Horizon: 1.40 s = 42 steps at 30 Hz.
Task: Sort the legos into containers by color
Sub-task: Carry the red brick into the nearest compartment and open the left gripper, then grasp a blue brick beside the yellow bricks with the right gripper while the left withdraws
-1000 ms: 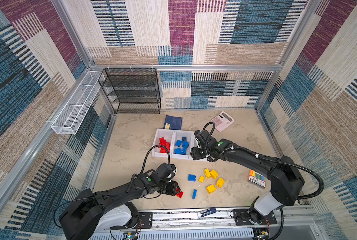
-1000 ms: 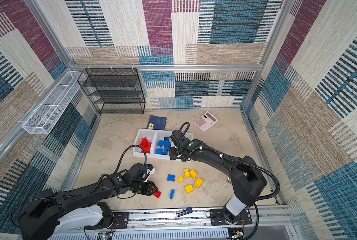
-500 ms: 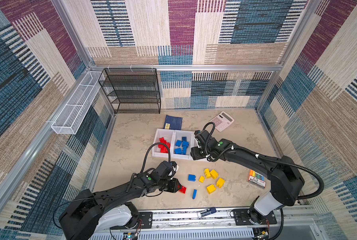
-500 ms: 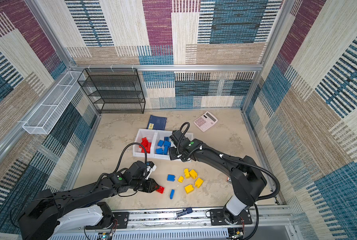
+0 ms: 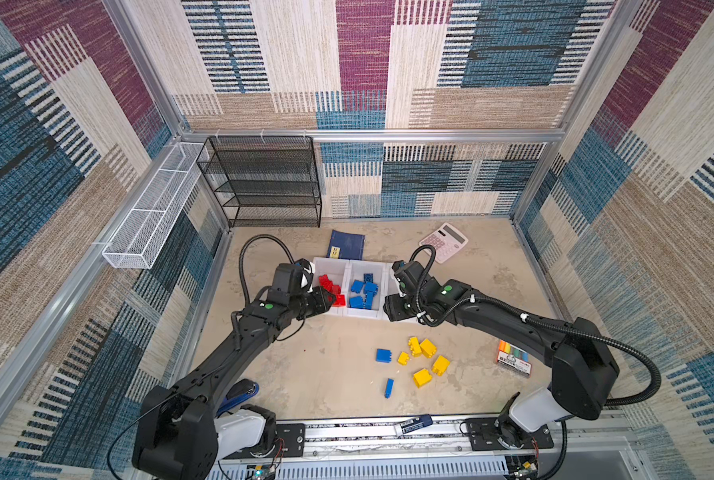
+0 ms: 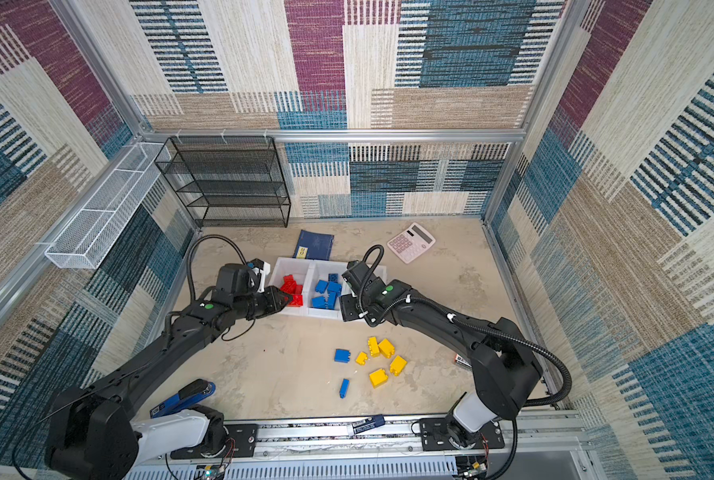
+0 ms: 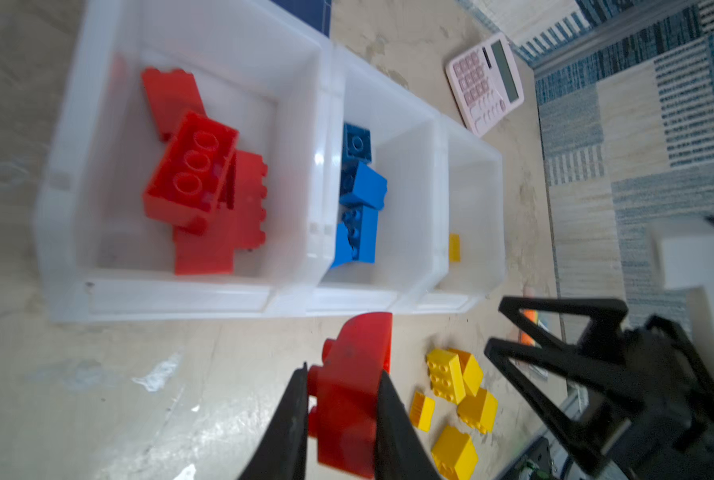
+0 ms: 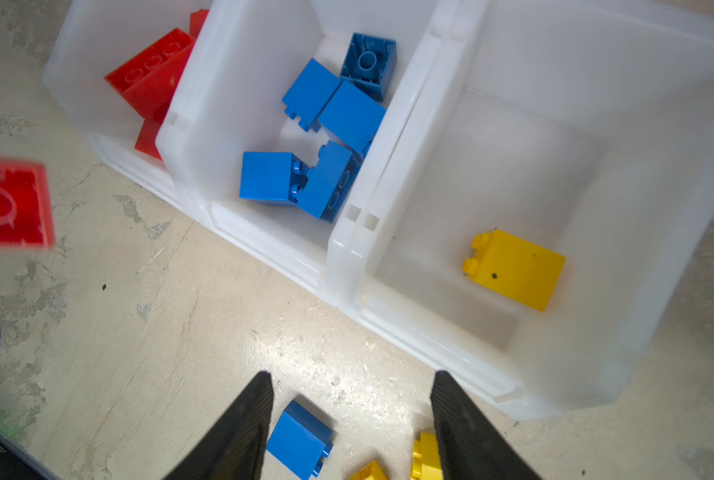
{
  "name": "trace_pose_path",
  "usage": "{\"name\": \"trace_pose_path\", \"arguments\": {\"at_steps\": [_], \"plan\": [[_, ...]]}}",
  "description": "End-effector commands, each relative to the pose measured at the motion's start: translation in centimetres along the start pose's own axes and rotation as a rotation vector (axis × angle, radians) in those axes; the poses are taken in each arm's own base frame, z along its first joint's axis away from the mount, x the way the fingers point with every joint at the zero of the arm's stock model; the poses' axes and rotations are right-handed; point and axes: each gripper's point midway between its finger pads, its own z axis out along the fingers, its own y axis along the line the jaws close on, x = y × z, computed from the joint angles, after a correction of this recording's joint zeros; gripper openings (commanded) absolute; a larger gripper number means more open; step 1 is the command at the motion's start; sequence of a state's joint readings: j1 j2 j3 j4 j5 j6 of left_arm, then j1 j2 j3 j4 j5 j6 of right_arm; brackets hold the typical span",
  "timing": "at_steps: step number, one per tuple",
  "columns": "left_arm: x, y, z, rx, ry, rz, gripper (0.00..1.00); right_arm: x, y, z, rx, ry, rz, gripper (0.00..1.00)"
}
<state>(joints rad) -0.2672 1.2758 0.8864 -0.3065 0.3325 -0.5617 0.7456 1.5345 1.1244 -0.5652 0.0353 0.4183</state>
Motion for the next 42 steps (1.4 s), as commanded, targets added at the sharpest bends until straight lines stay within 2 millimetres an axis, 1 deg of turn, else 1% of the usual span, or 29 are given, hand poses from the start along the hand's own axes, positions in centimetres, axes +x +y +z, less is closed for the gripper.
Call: {"name": "trace_pose_path", "arguments": {"at_steps": [1, 5, 8, 12, 14, 16, 18, 20, 22, 25, 29, 35, 38, 42], "plan": [[-1.9, 1.7, 0.4, -0.052, 0.009, 0.003, 0.23, 0.1, -0.1, -0.4, -0.007, -0.014, 0.027, 0.64], [-4.5, 3.2, 1.8, -0.112, 0.007, -0.008, 0.23, 0.7, -0.3, -0.9, -0.009, -0.015, 0.041, 0.63], [-5.7, 3.4, 2.8, -0.124, 0.008, -0.008, 0.23, 1.0, -0.6, -1.2, -0.004, -0.017, 0.048, 0.63], [-6.6, 3.9, 3.9, -0.148, 0.015, -0.008, 0.26, 1.3, -0.7, -1.6, -0.004, -0.015, 0.052, 0.63], [-6.9, 4.1, 4.3, -0.163, 0.023, -0.005, 0.32, 1.4, -0.9, -1.8, -0.001, -0.016, 0.054, 0.63], [-7.0, 4.3, 4.4, -0.168, 0.025, -0.007, 0.41, 1.6, -1.0, -1.9, -0.001, -0.016, 0.053, 0.63], [-7.1, 4.2, 4.3, -0.164, 0.020, -0.005, 0.47, 1.6, -1.0, -2.0, 0.001, -0.016, 0.054, 0.63], [-7.1, 4.2, 4.0, -0.167, 0.012, -0.004, 0.51, 1.7, -1.1, -2.0, 0.004, -0.014, 0.054, 0.64], [-7.0, 4.0, 3.7, -0.166, 0.006, -0.001, 0.52, 1.7, -1.1, -1.9, 0.004, -0.012, 0.053, 0.63], [-6.4, 3.8, 3.0, -0.154, 0.010, -0.002, 0.52, 2.0, -1.2, -1.8, 0.006, -0.007, 0.054, 0.64], [-4.7, 3.9, 1.9, -0.140, 0.005, -0.015, 0.53, 2.6, -1.5, -1.5, 0.016, 0.009, 0.057, 0.64], [-1.1, 4.8, -0.5, -0.136, -0.021, -0.055, 0.53, 4.6, -2.0, -0.5, 0.032, 0.071, 0.068, 0.62], [0.7, 5.5, -1.3, -0.137, -0.037, -0.094, 0.54, 5.6, -1.8, 0.1, 0.035, 0.099, 0.063, 0.61], [2.5, 5.9, -2.3, -0.117, -0.068, -0.135, 0.54, 7.2, -0.5, 1.1, 0.036, 0.150, 0.038, 0.61]]}}
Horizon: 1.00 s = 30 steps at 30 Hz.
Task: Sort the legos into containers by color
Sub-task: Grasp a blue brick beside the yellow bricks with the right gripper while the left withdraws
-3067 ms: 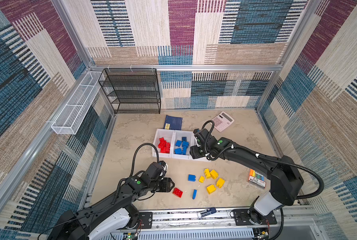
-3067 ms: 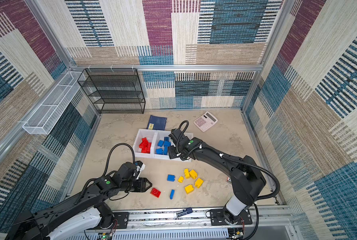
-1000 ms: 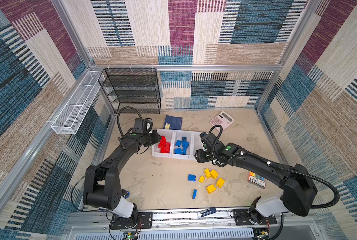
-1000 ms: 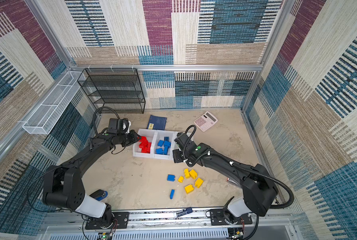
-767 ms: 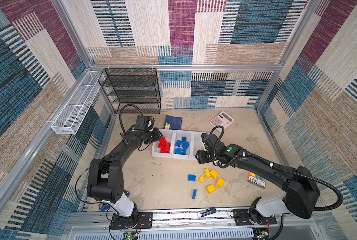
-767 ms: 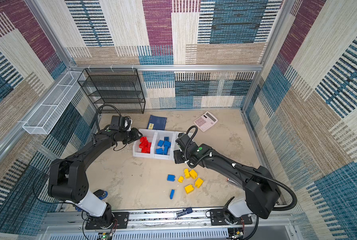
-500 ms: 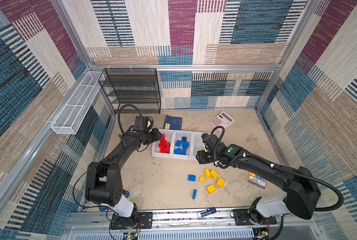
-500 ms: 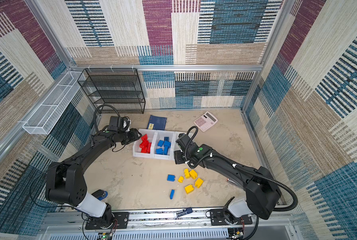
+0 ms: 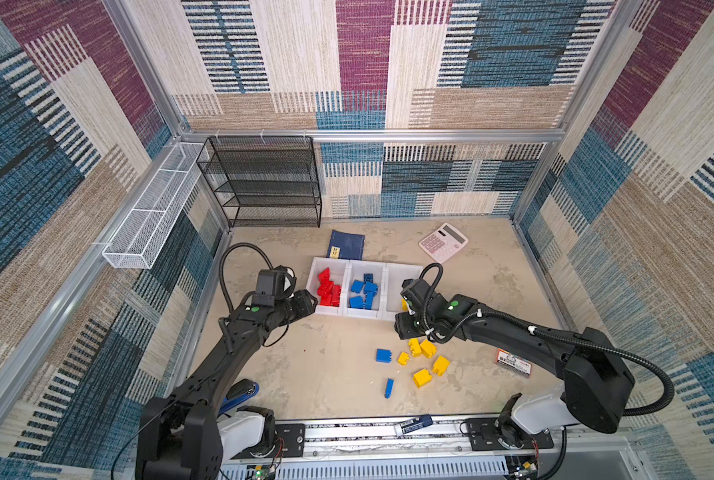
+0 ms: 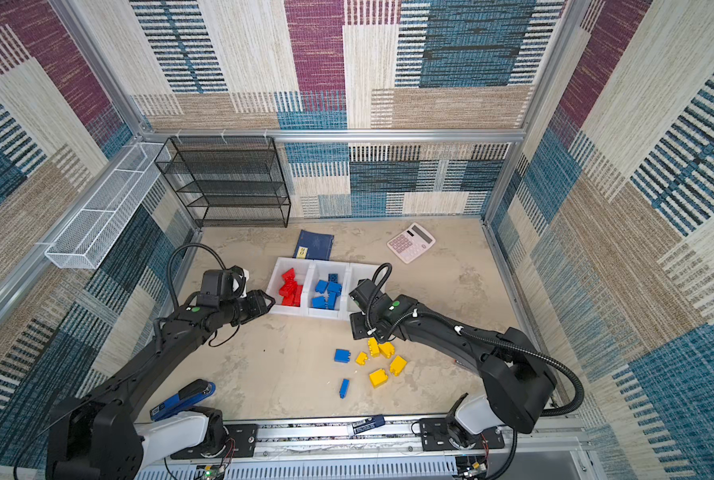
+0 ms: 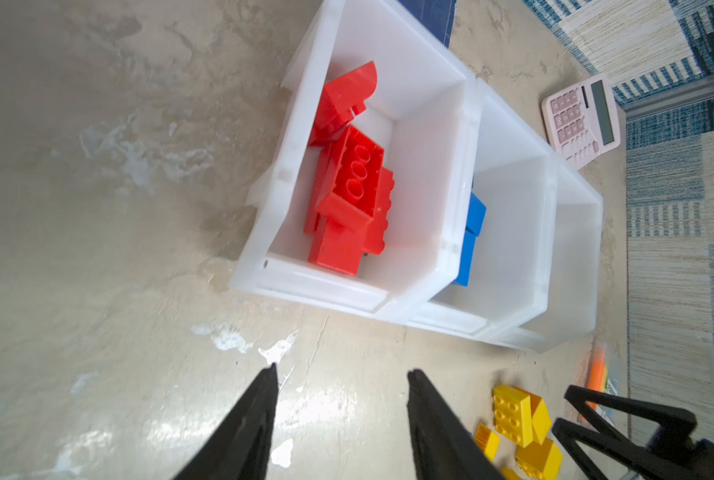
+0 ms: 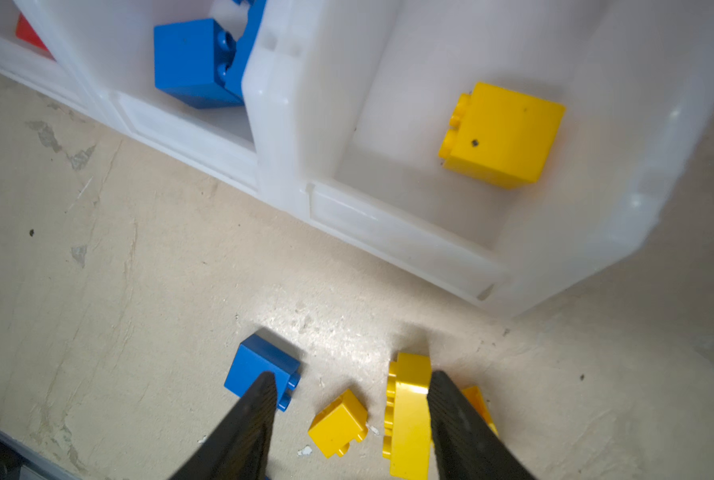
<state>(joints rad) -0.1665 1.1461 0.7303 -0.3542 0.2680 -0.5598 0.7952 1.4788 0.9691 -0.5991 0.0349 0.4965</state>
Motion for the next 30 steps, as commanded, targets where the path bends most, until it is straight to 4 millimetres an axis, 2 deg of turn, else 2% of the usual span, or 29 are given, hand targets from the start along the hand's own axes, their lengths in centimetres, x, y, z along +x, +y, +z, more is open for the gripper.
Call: {"name": "trace_pose_path", "arguments": {"at_steps": [1, 7, 11, 17, 30], "plan": [[0.4, 0.1, -0.6, 0.022, -0.041, -0.050, 0.54, 1.0, 1.2, 0.7, -0.004, 0.034, -0.001, 0.61], [2.0, 1.4, -1.6, -0.006, -0.052, -0.051, 0.54, 3.8, 4.1, 2.5, -0.013, 0.117, -0.055, 0.61], [2.7, 1.8, -1.6, -0.007, -0.046, -0.061, 0.54, 4.9, 4.8, 3.4, -0.014, 0.148, -0.054, 0.61], [3.2, 1.9, -1.6, 0.000, -0.037, -0.065, 0.54, 5.5, 6.0, 4.0, -0.022, 0.168, -0.061, 0.61], [3.6, 1.8, -1.4, 0.012, -0.022, -0.068, 0.55, 4.9, 5.7, 4.8, 0.025, 0.151, -0.004, 0.60]]}}
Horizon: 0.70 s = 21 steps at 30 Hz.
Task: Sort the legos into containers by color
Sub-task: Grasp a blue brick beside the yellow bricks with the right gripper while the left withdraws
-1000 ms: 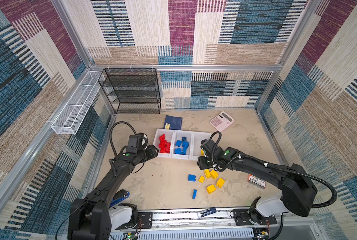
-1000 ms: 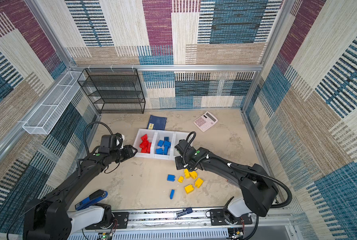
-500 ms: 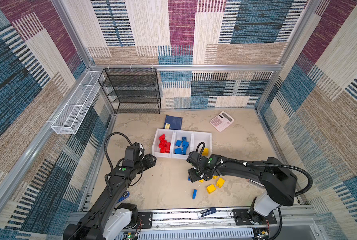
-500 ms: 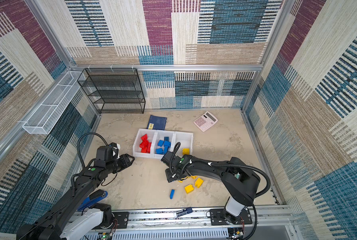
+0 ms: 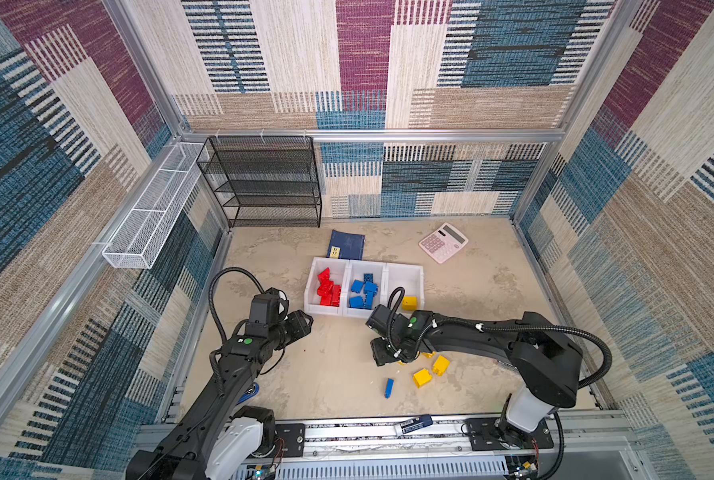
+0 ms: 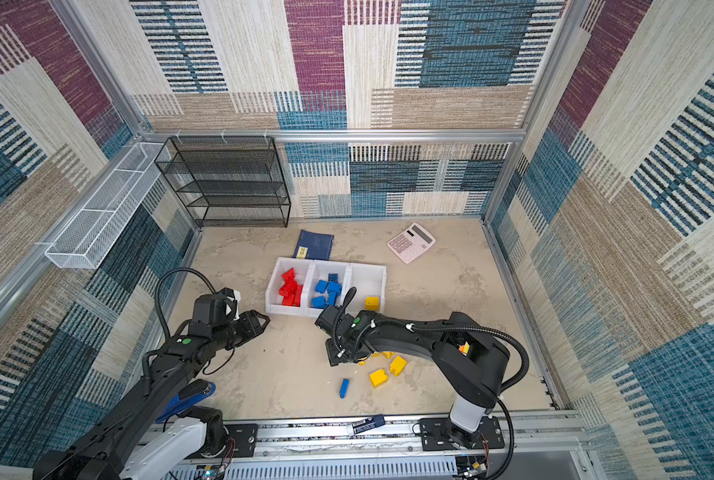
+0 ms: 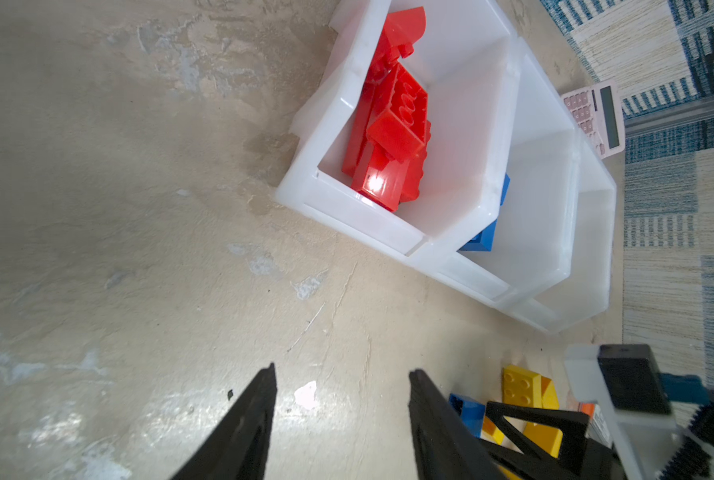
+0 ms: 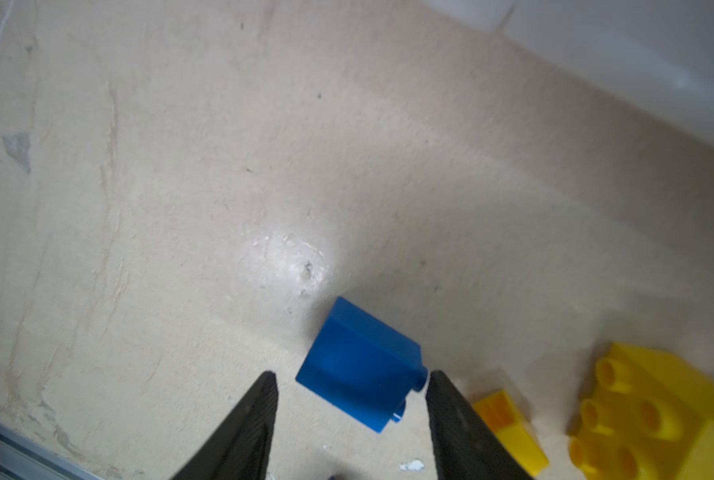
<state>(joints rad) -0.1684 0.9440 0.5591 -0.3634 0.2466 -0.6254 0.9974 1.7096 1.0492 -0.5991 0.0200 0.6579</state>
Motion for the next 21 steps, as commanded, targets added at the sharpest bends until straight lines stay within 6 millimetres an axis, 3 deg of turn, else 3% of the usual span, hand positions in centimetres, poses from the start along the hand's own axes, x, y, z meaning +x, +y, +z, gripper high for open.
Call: {"name": "trace_pose_path", "arguments": {"at_steps": [1, 21], "plan": [[0.1, -0.3, 0.0, 0.018, 0.007, -0.009, 0.55, -0.5, -0.1, 0.2, 0.019, -0.018, 0.029, 0.60], [0.5, -0.3, 0.2, 0.018, 0.020, -0.011, 0.55, 0.6, -1.8, 1.0, 0.096, 0.012, 0.041, 0.56]]}}
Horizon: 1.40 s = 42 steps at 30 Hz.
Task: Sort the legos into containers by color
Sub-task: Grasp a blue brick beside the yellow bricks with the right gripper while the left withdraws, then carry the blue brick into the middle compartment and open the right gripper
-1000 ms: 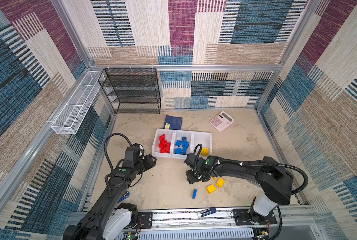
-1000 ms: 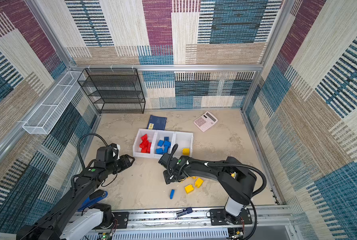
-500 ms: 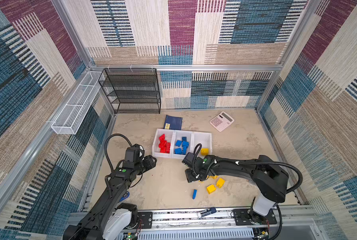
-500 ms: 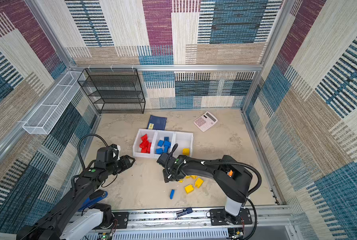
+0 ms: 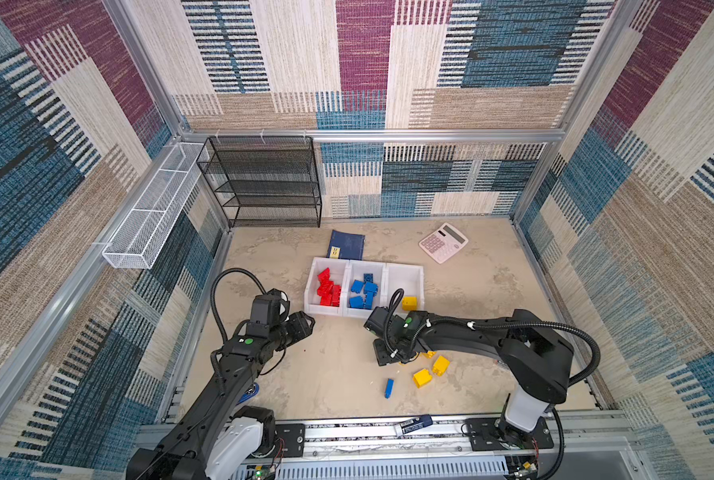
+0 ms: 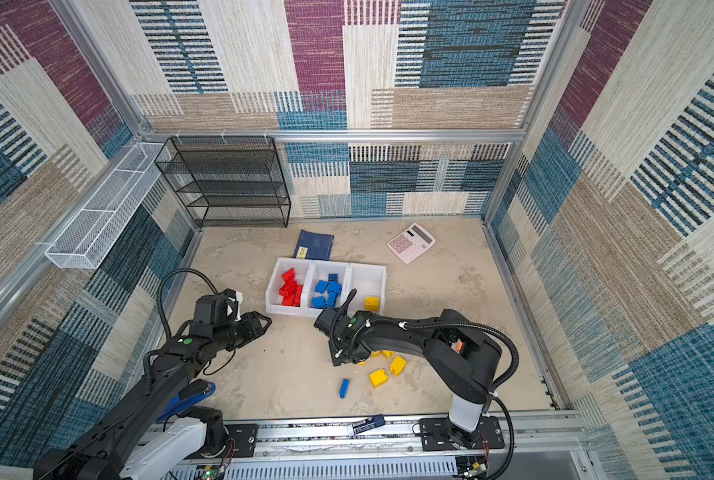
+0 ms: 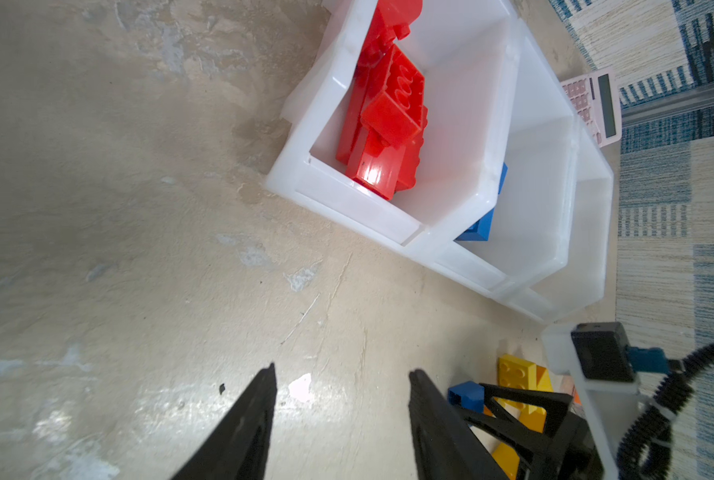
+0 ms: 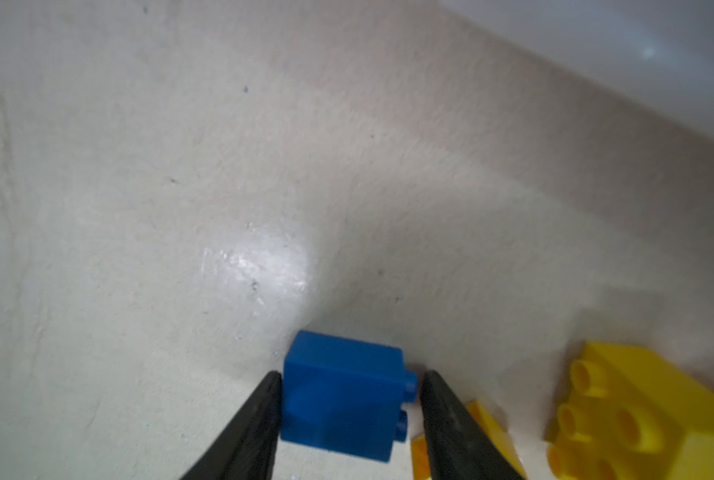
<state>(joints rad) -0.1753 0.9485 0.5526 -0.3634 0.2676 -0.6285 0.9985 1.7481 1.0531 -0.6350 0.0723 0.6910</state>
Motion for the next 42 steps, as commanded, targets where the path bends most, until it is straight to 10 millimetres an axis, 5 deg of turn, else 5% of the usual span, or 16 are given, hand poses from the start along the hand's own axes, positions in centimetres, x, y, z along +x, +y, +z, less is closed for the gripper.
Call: {"name": "trace_pose_path", "arguments": {"at_steps": [1, 12, 20, 25, 33, 42], "plan": [[-0.1, -0.1, 0.0, 0.006, -0.004, -0.009, 0.55, 0.1, -0.2, 0.0, 0.008, -0.006, 0.012, 0.56], [0.0, -0.2, 0.0, 0.010, -0.003, -0.007, 0.55, -1.9, 1.4, -1.6, -0.044, -0.077, -0.034, 0.45], [0.7, -0.5, -0.2, 0.023, 0.010, -0.008, 0.55, -12.8, 3.0, -6.7, -0.076, -0.281, -0.151, 0.44], [1.8, -0.4, -0.4, 0.027, 0.021, -0.015, 0.55, -18.2, 2.6, -6.9, -0.072, -0.339, -0.170, 0.44], [3.1, -0.3, -0.7, 0.030, 0.038, -0.014, 0.55, -20.2, 2.8, -5.6, -0.087, -0.333, -0.176, 0.45], [3.9, -0.6, -0.6, 0.034, 0.053, 0.003, 0.55, -20.3, 2.6, -5.7, -0.086, -0.337, -0.170, 0.61]]}}
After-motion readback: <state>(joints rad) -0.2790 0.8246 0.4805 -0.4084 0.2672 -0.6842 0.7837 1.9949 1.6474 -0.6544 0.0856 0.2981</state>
